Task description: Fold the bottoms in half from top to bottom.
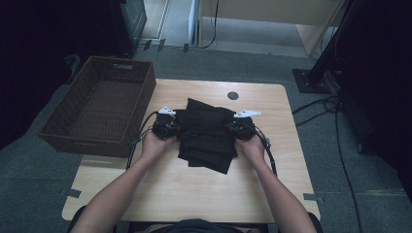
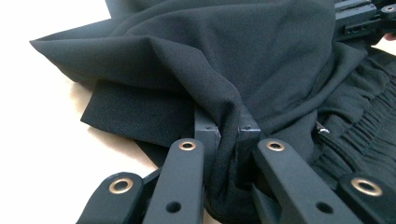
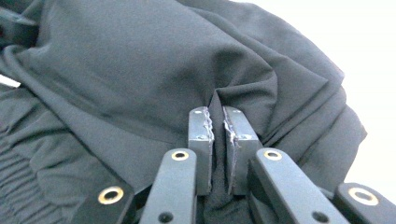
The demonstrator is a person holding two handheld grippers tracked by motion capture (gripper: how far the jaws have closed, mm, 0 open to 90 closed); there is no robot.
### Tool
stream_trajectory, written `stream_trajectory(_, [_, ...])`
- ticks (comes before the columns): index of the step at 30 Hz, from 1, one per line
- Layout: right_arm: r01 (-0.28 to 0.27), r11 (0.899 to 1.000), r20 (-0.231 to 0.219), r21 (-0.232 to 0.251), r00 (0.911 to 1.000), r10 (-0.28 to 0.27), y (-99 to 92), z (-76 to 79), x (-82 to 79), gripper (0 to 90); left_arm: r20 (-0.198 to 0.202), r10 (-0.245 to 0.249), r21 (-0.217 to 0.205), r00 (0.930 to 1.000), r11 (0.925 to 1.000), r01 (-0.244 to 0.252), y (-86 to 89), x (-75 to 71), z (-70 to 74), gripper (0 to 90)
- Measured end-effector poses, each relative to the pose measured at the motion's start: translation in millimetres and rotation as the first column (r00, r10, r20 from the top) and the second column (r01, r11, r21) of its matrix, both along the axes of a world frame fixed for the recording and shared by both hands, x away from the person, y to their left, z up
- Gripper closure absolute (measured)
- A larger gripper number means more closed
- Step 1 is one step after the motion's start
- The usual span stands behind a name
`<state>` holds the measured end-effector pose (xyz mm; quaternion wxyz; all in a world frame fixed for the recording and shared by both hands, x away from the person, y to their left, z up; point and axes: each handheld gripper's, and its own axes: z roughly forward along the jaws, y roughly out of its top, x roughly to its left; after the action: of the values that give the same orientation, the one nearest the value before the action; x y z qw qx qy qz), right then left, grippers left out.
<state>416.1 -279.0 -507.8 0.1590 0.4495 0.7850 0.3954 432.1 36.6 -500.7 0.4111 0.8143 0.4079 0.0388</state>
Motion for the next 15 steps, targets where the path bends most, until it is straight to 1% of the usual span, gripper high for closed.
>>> stream_trajectory(1, [0.0,1.0,0.0,0.0,1.0,0.0,0.0,0.0,0.0,81.8,0.002,0.005,0.003,1.0,1.0,-0.005,-1.5,2.6,-0.3,84.0])
stream_trajectory(2, [0.007,1.0,0.013,-0.006,0.9999,-0.007,0.1,-0.6,4.1,80.7,0.005,0.008,0.005,1.0,1.0,-0.008,-2.8,4.7,-0.5,84.0])
stream_trajectory(3, [0.007,1.0,0.026,-0.004,0.9996,-0.007,-0.4,-1.6,10.3,78.1,-0.004,0.024,-0.014,0.9997,0.9996,-0.024,-3.7,6.7,0.3,83.5])
stream_trajectory(5, [0.019,1.0,0.022,0.01,0.9996,-0.019,-1.8,0.2,12.8,73.4,-0.012,0.02,-0.026,0.9997,0.9994,-0.02,-2.3,6.5,2.5,82.3])
stream_trajectory(7, [0.022,0.999,0.014,0.027,0.9996,-0.023,-4.1,5.6,11.2,67.0,-0.004,0.015,-0.027,0.9999,0.9995,-0.015,0.7,5.8,6.1,79.0])
stream_trajectory(8, [0.028,0.999,0.015,0.029,0.9995,-0.028,-5.4,9.2,9.5,65.4,0.001,0.016,-0.032,0.9999,0.9994,-0.016,2.9,6.1,8.0,76.9])
stream_trajectory(9, [0.028,0.999,0.017,0.03,0.9994,-0.029,-7.1,13.1,7.9,63.1,0.001,0.028,-0.045,0.9996,0.9986,-0.028,4.8,6.7,9.5,75.0])
stream_trajectory(10, [0.028,0.999,0.017,0.03,0.9994,-0.029,-7.1,13.1,7.9,63.1,0.001,0.028,-0.045,0.9996,0.9986,-0.028,4.8,6.7,9.5,72.7])
stream_trajectory(11, [0.04,0.998,0.033,0.038,0.9986,-0.041,-10.8,20.7,5.7,59.1,-0.005,0.035,-0.054,0.9994,0.9979,-0.035,7.8,9.4,12.8,70.4])
stream_trajectory(12, [0.045,0.998,0.042,0.04,0.9981,-0.046,-13.2,23.9,5.3,57.9,-0.012,0.028,-0.043,0.9995,0.9987,-0.029,7.8,11.6,14.8,68.4])
stream_trajectory(13, [0.051,0.998,0.05,0.046,0.9973,-0.054,-15.1,26.3,5.2,56.3,-0.01,0.028,-0.034,0.9996,0.999,-0.028,7.5,13.0,16.9,66.2])
stream_trajectory(14, [0.052,0.997,0.055,0.049,0.997,-0.055,-17.1,28.3,6.3,55.5,-0.01,0.028,-0.034,0.9996,0.999,-0.028,7.5,13.0,16.9,64.1])
stream_trajectory(15, [0.056,0.997,0.051,0.055,0.9969,-0.059,-18.8,29.8,7.2,54.5,0.006,0.029,-0.028,0.9996,0.9992,-0.029,5.8,15.2,21.1,61.8])
